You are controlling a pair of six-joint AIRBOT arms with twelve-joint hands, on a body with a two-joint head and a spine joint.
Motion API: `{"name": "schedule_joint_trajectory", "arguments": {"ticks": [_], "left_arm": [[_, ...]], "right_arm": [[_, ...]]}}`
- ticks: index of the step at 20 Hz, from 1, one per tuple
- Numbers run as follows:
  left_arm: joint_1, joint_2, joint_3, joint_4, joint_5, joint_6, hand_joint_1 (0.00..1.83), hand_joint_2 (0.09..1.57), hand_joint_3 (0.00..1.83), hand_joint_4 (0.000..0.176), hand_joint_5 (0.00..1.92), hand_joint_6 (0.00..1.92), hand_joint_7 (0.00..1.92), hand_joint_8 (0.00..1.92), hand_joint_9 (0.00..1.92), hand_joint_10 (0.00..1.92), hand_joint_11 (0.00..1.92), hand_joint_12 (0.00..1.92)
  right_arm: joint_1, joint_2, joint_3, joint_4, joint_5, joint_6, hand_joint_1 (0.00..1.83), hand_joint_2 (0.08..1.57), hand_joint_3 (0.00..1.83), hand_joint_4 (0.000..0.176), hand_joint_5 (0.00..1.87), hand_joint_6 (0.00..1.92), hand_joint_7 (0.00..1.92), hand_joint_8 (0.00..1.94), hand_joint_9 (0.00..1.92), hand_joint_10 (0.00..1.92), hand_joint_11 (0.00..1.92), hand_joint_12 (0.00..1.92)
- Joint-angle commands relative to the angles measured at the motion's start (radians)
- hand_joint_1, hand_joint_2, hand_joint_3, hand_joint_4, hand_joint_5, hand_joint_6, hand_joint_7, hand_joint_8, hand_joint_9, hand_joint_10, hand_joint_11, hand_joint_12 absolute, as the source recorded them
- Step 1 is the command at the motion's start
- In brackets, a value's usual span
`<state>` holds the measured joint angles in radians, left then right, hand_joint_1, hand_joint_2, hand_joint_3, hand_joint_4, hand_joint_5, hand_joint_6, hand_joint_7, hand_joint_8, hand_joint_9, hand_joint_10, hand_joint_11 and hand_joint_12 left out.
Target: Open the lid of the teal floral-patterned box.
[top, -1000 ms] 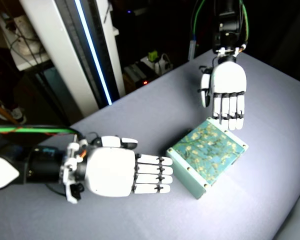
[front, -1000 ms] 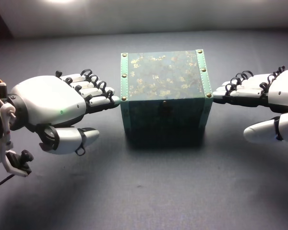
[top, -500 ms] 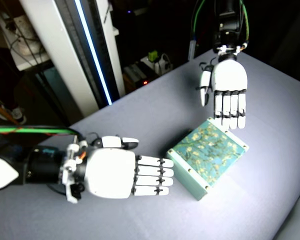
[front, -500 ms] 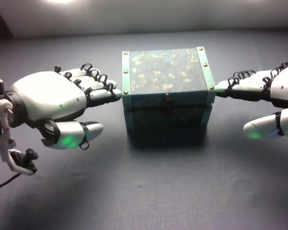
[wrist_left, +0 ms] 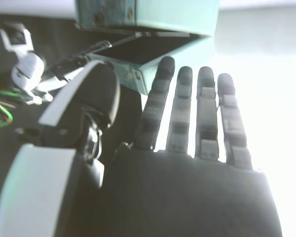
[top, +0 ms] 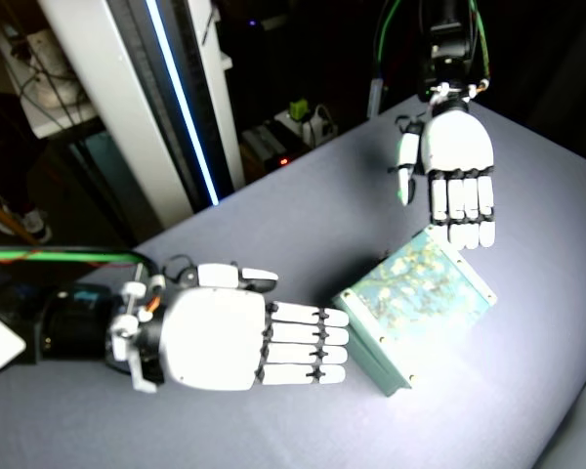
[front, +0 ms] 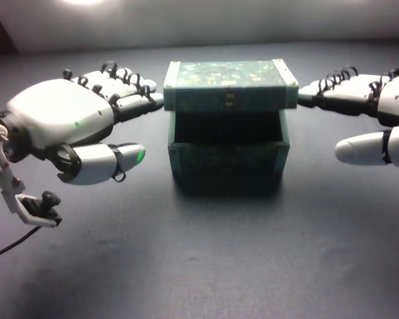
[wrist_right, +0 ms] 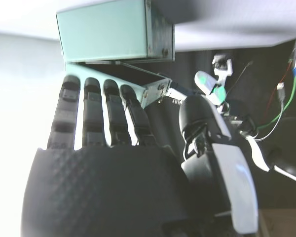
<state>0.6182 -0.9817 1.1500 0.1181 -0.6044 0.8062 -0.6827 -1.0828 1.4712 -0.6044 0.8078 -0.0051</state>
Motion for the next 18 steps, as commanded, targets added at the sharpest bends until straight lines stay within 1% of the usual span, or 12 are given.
{"name": "schedule_joint_trajectory", "arguments": {"ticks": [1,4,5,8,9,11,12,13,14,16,17,18], "left_arm": [[-0.006,-0.005,-0.005,-0.005,-0.177,0.000,0.00,1.57,0.11,0.000,0.05,0.01,0.06,0.01,0.05,0.01,0.04,0.03],[-0.013,-0.012,-0.003,-0.038,-0.181,0.036,0.00,1.55,0.03,0.000,0.06,0.00,0.06,0.00,0.04,0.00,0.02,0.01],[-0.022,-0.022,0.005,-0.051,-0.178,0.053,0.00,1.57,0.10,0.000,0.10,0.01,0.07,0.00,0.04,0.00,0.04,0.02],[-0.044,-0.060,0.043,-0.082,-0.170,0.059,0.10,1.57,0.17,0.000,0.17,0.01,0.13,0.00,0.09,0.00,0.06,0.02],[-0.052,-0.072,0.057,-0.094,-0.169,0.060,0.06,1.57,0.17,0.000,0.16,0.00,0.13,0.00,0.10,0.00,0.06,0.02],[-0.062,-0.087,0.075,-0.111,-0.170,0.061,0.00,1.44,0.01,0.000,0.14,0.00,0.13,0.00,0.10,0.00,0.05,0.02],[-0.066,-0.089,0.077,-0.116,-0.177,0.061,0.00,1.46,0.01,0.000,0.14,0.00,0.13,0.00,0.11,0.01,0.07,0.02],[-0.066,-0.089,0.076,-0.119,-0.191,0.061,0.00,1.55,0.05,0.000,0.15,0.01,0.15,0.01,0.13,0.01,0.10,0.04],[-0.066,-0.089,0.074,-0.121,-0.201,0.061,0.00,1.57,0.11,0.000,0.13,0.00,0.13,0.00,0.12,0.01,0.11,0.04],[-0.066,-0.088,0.071,-0.128,-0.231,0.061,0.00,1.57,0.15,0.000,0.11,0.00,0.12,0.00,0.12,0.00,0.11,0.04],[-0.066,-0.088,0.071,-0.133,-0.240,0.061,0.00,1.57,0.10,0.000,0.12,0.00,0.12,0.00,0.11,0.00,0.10,0.04],[-0.066,-0.088,0.071,-0.139,-0.247,0.061,0.00,1.57,0.11,0.000,0.13,0.00,0.12,0.00,0.12,0.01,0.12,0.05]], "right_arm": [[0.015,-0.014,0.001,0.055,0.133,0.006,0.00,1.40,0.00,0.000,0.04,0.01,0.02,0.00,0.00,0.00,0.00,0.00],[0.015,-0.029,0.023,0.092,0.139,0.006,0.00,1.34,0.00,0.000,0.02,0.00,0.00,0.00,0.00,0.00,0.00,0.00],[0.020,-0.039,0.035,0.104,0.140,0.006,0.00,1.33,0.00,0.000,0.04,0.01,0.02,0.01,0.00,0.00,0.00,0.00],[0.035,-0.064,0.062,0.131,0.140,0.006,0.00,1.35,0.00,0.000,0.03,0.00,0.02,0.00,0.00,0.00,0.00,0.00],[0.044,-0.070,0.068,0.138,0.141,0.006,0.00,1.35,0.00,0.000,0.02,0.00,0.01,0.00,0.00,0.00,0.00,0.00],[0.057,-0.077,0.075,0.152,0.152,0.005,0.00,1.36,0.00,0.000,0.06,0.02,0.04,0.01,0.01,0.00,0.02,0.01],[0.064,-0.079,0.078,0.158,0.158,0.004,0.00,1.36,0.00,0.000,0.06,0.02,0.03,0.01,0.00,0.00,0.01,0.00],[0.072,-0.080,0.079,0.164,0.164,0.000,0.00,1.38,0.01,0.000,0.07,0.02,0.04,0.01,0.00,0.00,0.01,0.01],[0.074,-0.080,0.079,0.168,0.167,-0.002,0.00,1.38,0.00,0.000,0.07,0.02,0.04,0.01,0.01,0.00,0.02,0.01],[0.074,-0.080,0.079,0.187,0.182,-0.010,0.00,1.35,0.00,0.000,0.07,0.01,0.02,0.00,0.01,0.00,0.05,0.02],[0.076,-0.080,0.080,0.195,0.184,-0.015,0.00,1.34,0.00,0.000,0.07,0.01,0.02,0.00,0.01,0.00,0.04,0.02],[0.080,-0.082,0.082,0.202,0.185,-0.021,0.00,1.35,0.00,0.000,0.07,0.01,0.02,0.00,0.01,0.00,0.04,0.02]]}}
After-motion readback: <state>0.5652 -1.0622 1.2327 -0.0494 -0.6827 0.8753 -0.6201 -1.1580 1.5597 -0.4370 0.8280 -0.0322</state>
